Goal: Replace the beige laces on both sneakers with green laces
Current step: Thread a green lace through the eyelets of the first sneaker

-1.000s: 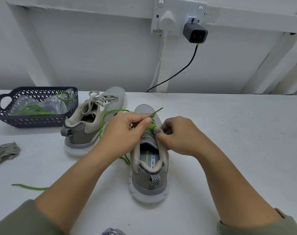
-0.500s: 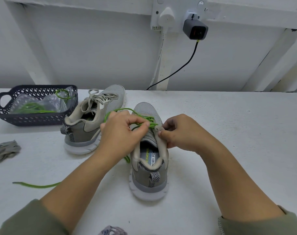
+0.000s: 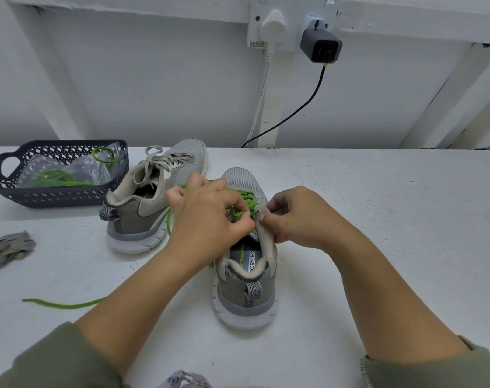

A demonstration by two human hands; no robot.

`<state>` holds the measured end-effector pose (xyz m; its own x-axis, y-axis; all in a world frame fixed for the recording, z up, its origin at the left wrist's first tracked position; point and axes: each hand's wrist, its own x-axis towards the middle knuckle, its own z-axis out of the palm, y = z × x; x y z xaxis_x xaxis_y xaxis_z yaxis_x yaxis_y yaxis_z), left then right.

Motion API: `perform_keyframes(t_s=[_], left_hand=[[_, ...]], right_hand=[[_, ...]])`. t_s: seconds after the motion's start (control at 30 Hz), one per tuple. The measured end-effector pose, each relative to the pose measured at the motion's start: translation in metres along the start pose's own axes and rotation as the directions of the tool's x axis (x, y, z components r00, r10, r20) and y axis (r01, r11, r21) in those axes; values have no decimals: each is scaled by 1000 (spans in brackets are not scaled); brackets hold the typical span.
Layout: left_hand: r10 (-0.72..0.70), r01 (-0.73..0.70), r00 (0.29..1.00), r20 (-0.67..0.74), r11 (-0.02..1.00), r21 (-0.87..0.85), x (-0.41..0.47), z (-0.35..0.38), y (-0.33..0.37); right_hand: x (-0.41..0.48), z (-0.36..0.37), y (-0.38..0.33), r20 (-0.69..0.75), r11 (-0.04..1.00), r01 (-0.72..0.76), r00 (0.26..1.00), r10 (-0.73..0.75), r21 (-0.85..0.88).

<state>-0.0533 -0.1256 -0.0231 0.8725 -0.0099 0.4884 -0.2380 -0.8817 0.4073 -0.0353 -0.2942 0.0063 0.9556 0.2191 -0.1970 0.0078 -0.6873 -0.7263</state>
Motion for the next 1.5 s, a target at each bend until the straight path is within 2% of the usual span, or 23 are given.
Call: perform_keyframes(t_s=[0.2, 0.37, 0.43, 0.53, 0.8, 0.87, 0.97, 1.07, 1.17, 1.27, 1.37, 1.5], left_hand=[[-42, 42, 999, 8, 999, 0, 1, 4, 1], [-91, 67, 989, 115, 979, 193, 6, 4, 10], [-89, 57, 987, 137, 974, 219, 7, 4, 12], [-91, 59, 986, 141, 975, 215, 5, 5, 11], [-74, 68, 994, 74, 995, 79, 0, 10, 5], [-70, 67, 997, 41, 996, 62, -1, 10, 2], [-120, 120, 992, 39, 993, 7, -2, 8, -3], [-161, 162, 987, 28, 986, -34, -5, 8, -4], [-162, 163, 987, 7, 986, -47, -7, 10, -4], [-129, 129, 992, 6, 991, -27, -8, 8, -4], [-127, 127, 992, 5, 992, -22, -8, 7, -4], [-108, 109, 994, 25, 994, -20, -7, 8, -5]], right_hand=[[1, 0, -1, -4, 1000, 16, 1000, -16, -20], [1, 0, 1, -10, 996, 49, 999, -50, -76], [2, 0, 4, -2, 999, 48, 999, -48, -8], [4, 0, 8, -1, 985, 19, 1000, -19, 173], [5, 4, 15, -26, 978, 6, 1000, 0, 210], [6, 2, 17, 15, 941, -54, 999, 52, 335], [5, -1, 21, 120, 811, -194, 981, 153, 552], [5, 2, 23, 187, 697, -286, 958, 217, 657], [6, 0, 19, 128, 776, -224, 974, 184, 590], [4, -7, 16, 63, 867, -98, 995, 77, 489], [1, -5, 13, -4, 947, 53, 999, -54, 317], [4, 2, 15, -123, 983, 127, 986, -110, 135]])
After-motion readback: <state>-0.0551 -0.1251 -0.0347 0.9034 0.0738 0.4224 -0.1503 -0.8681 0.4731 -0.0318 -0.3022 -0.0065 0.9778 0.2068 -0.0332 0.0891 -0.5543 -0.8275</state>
